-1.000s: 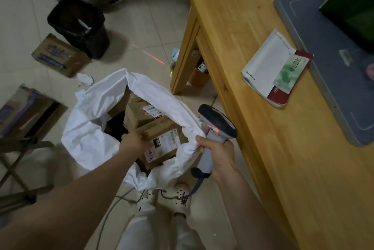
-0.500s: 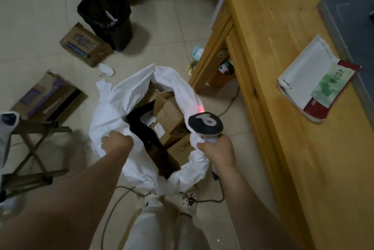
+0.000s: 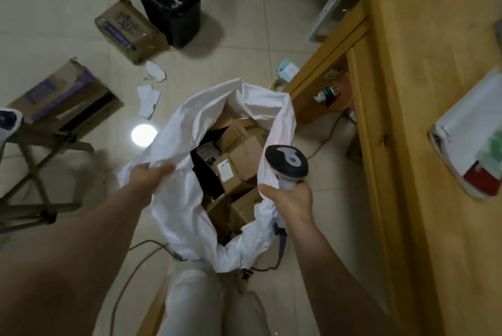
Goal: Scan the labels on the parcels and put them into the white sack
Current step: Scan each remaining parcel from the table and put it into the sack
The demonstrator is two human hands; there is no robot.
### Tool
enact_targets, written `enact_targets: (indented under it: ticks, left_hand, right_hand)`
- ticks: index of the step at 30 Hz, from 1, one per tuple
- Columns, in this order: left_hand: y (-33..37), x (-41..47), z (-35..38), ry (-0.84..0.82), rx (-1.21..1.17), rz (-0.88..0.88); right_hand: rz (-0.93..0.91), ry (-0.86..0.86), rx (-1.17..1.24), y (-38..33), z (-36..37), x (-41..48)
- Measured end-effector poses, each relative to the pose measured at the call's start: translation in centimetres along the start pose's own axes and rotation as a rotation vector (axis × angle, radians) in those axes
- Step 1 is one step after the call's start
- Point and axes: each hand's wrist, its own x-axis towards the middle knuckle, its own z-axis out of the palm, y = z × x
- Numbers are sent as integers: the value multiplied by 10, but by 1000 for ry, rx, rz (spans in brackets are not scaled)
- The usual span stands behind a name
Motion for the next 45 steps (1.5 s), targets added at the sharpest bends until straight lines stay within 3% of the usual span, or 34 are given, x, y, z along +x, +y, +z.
enact_targets:
  ticks: [4,11,15,19,23,28,31,34,36,42,45]
  left_hand:
    - [41,-58,3,-30,-118,76]
    - [99,-140,-66,69,-190,214]
    - [88,-143,-80,161,-130,133]
    - [77,-138,-54,-9,22,78]
    - [107,-147,-32,111,-58,220]
    - [114,-170,-63,243,-220,332]
    - [93,-155,-63,188,-64,247]
    - [81,-139,-43,38,81,119]
    - [98,-135,-33,45,29,155]
    - [139,-153,-56,259,-313,305]
    - [125,-152,-59,226,-172,277]
  right_hand:
    - [-15,110,115,-7,-24,-28]
    - [-446,242,309,-51,-86,-100]
    - [-279,269,250,-49,-91,-81]
    - [-60,209,191,-38,-75,-50]
    - [-183,273,274,-55,-78,-48]
    - [-442,412,343,-58,-94,-71]
    - [-256,302,140,-57,-86,-57]
    - [-113,184,116,-55,-75,-37]
    - [-166,200,143,-69,-74,-33]
    - [-547,332,288,-105,-99,-62]
    - [-422,298,221,-96,-94,-58]
